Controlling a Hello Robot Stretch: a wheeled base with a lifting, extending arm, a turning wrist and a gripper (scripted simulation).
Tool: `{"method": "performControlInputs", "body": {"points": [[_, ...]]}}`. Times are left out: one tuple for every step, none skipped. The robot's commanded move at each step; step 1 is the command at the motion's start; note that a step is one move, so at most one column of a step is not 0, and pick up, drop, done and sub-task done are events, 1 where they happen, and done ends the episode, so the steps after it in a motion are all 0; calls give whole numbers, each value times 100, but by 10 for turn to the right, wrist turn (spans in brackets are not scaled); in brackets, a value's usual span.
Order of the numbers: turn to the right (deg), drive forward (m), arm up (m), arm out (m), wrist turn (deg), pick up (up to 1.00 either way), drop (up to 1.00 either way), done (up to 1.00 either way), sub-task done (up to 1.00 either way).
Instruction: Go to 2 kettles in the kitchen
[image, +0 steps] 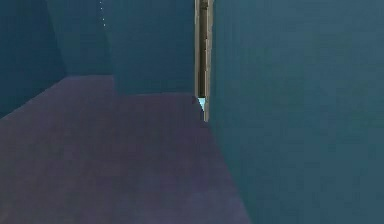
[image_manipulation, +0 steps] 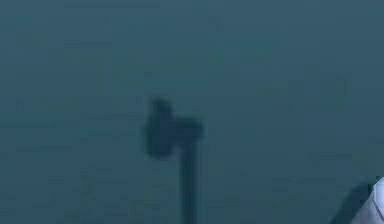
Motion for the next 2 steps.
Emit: {"method": "performControlInputs", "body": {"points": [[0, 100, 0, 0, 0, 0, 0, 0, 0], [0, 100, 0, 0, 0, 0, 0, 0, 0]]}}
